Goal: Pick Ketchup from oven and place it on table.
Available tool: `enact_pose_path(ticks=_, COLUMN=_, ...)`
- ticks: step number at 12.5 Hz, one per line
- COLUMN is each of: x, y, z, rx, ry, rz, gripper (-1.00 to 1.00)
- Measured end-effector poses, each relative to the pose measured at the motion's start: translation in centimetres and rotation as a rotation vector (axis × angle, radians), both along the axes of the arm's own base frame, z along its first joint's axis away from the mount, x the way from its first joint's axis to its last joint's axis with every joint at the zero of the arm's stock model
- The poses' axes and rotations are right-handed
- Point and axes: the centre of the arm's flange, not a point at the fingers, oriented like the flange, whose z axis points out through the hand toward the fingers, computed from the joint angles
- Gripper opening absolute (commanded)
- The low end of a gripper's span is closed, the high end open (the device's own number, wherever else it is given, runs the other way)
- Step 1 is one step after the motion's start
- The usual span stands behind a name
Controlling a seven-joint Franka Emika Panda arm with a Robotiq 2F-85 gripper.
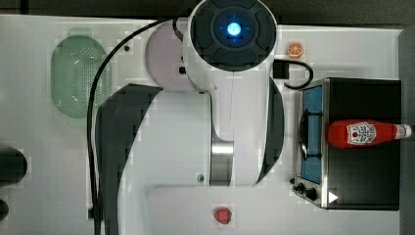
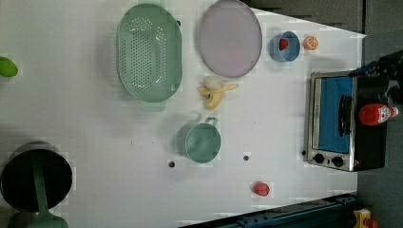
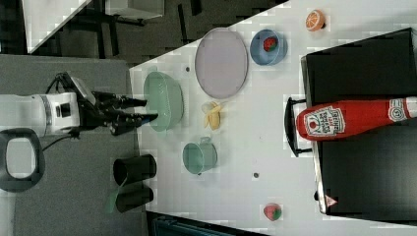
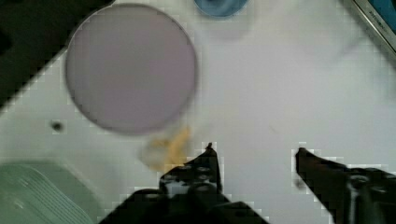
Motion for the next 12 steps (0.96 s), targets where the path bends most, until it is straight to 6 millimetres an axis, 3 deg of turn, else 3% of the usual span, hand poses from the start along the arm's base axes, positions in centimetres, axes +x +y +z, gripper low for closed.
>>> enact_pose_path(ticks=1, x=-2.8, y=-0.1, z=-0.5, rx=0.005, ry=0.081, rz=-0.008, gripper=0.58)
enact_pose_path(ticks=2, x=-5.4, y=-0.4, z=0.4, rx=0.007, ry=0.098, rz=-0.019, gripper=0.8)
enact_pose_path(ticks=3, x=-7.4, y=-0.7, z=2.8, rx=0.01, ry=0.068, rz=-0.029, gripper=0.99)
enact_pose_path(ticks=6, x=-11.1, y=-2.4, z=10.3, rx=-0.003, ry=-0.064, rz=-0.06, gripper=1.0)
enact_pose_path(ticks=8, x=-11.0, y=-4.9, z=12.9, rx=0.014, ry=-0.146, rz=-0.108, gripper=1.0)
enact_pose_path(ticks=10, x=-10.3, y=-8.8, z=11.9, rx=0.023, ry=-0.159, rz=-0.182, gripper=1.0)
enact_pose_path(ticks=12, x=-8.8, y=-14.4, z=9.2, rx=0.015, ry=-0.142, rz=-0.285, gripper=1.0)
